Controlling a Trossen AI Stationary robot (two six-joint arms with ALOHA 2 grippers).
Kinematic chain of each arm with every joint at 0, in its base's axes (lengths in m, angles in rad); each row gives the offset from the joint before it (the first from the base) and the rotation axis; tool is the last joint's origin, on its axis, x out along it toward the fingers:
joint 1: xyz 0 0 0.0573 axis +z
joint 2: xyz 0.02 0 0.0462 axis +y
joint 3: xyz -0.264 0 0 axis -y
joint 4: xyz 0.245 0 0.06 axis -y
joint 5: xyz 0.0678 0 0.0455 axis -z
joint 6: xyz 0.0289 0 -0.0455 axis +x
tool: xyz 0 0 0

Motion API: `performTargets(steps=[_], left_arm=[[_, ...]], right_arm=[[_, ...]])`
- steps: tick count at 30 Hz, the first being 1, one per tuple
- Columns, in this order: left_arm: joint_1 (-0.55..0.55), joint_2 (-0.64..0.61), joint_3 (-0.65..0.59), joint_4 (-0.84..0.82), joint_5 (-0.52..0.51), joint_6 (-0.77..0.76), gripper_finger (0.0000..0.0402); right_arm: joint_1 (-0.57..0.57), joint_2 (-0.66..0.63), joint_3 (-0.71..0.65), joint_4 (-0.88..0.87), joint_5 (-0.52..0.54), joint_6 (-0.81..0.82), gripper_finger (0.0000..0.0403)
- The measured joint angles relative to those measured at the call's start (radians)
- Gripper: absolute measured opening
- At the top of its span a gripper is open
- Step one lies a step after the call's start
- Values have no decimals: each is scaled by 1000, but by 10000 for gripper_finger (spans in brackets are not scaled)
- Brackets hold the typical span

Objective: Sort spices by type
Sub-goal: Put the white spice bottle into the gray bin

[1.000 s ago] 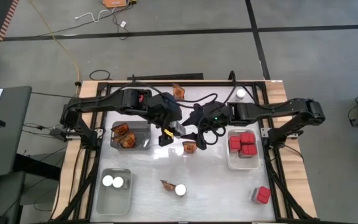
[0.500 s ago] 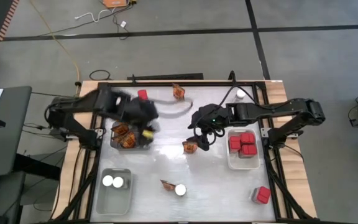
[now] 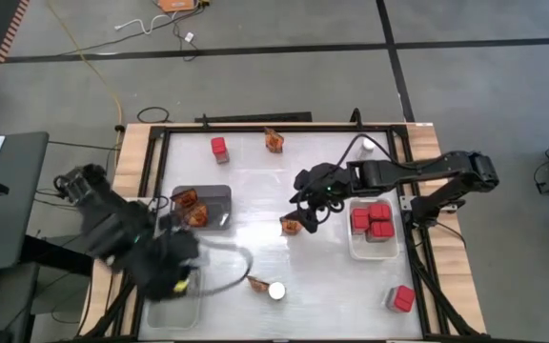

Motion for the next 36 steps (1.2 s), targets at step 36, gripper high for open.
performTargets(steps=[36], left_arm=[[-388,2,-824,678,192,-328,192]], right_arm=[[159,0,0,103,1,112,306]])
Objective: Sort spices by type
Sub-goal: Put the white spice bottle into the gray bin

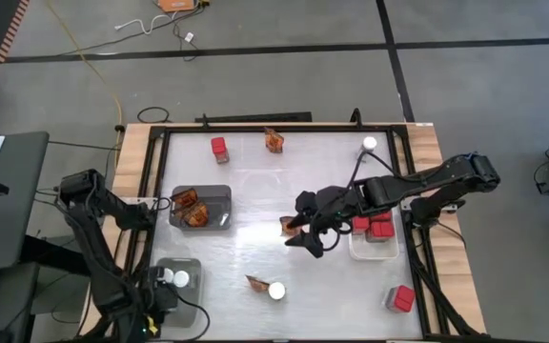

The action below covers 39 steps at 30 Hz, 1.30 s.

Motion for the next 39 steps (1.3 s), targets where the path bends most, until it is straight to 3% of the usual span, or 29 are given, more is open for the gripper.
performTargets(steps=[8,21,39], left_arm=[[12,-2,-57,30,13,30,193],[35,-2,-57,34,30,-39,212],[35,-1,-57,36,42,-16,214]], right_arm=[[-1,0,0,1,1,4,306],[-8,0,0,1,19,3,306],[2,0,0,3,55,19,306]])
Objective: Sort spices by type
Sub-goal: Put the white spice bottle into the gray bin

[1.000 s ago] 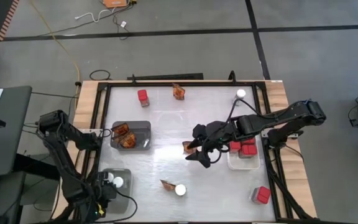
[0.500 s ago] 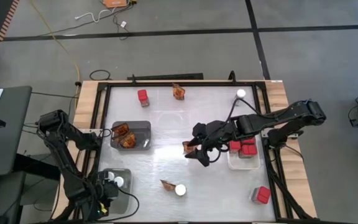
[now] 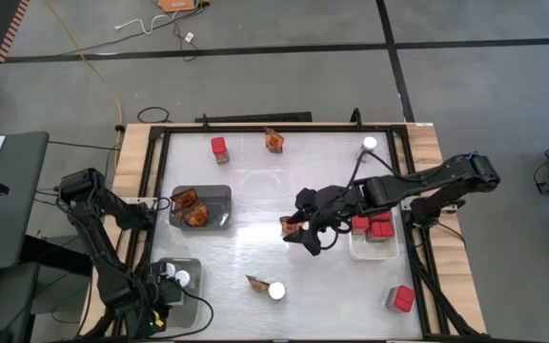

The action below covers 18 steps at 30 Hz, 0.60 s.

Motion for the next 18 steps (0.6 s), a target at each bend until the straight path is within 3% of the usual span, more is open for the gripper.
performTargets(steps=[18], left_arm=[[0,-1,0,-10,91,-62,228]], right_arm=[[4,0,0,3,0,3,306]])
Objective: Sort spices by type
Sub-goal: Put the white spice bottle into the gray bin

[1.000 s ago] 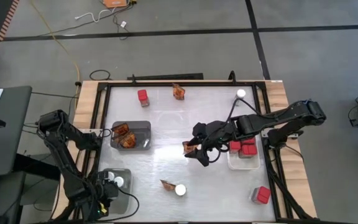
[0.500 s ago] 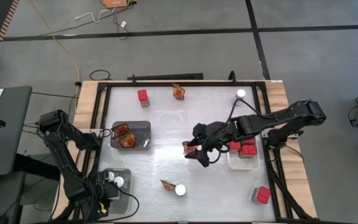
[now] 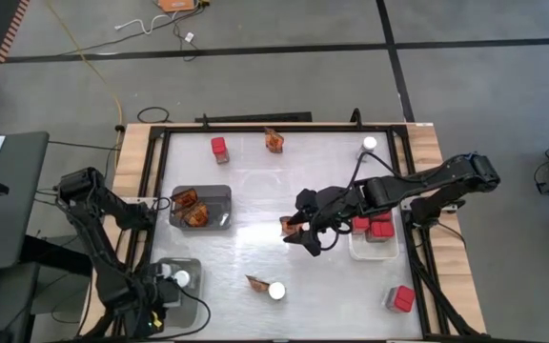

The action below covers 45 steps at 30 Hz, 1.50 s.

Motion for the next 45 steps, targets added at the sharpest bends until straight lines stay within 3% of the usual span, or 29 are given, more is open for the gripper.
performTargets(steps=[12,20,32,39,45], left_arm=[[11,5,-5,3,24,-34,251],[44,5,-4,-16,153,-20,264],[59,3,-3,-19,157,14,265],[59,2,-3,-20,157,13,291],[80,-9,-2,-18,221,17,296]], right_arm=[[0,0,0,0,0,0,306],[0,0,0,0,0,0,306],[0,0,0,0,0,0,306],[0,0,0,0,0,-1,306],[0,0,0,0,0,-4,306]])
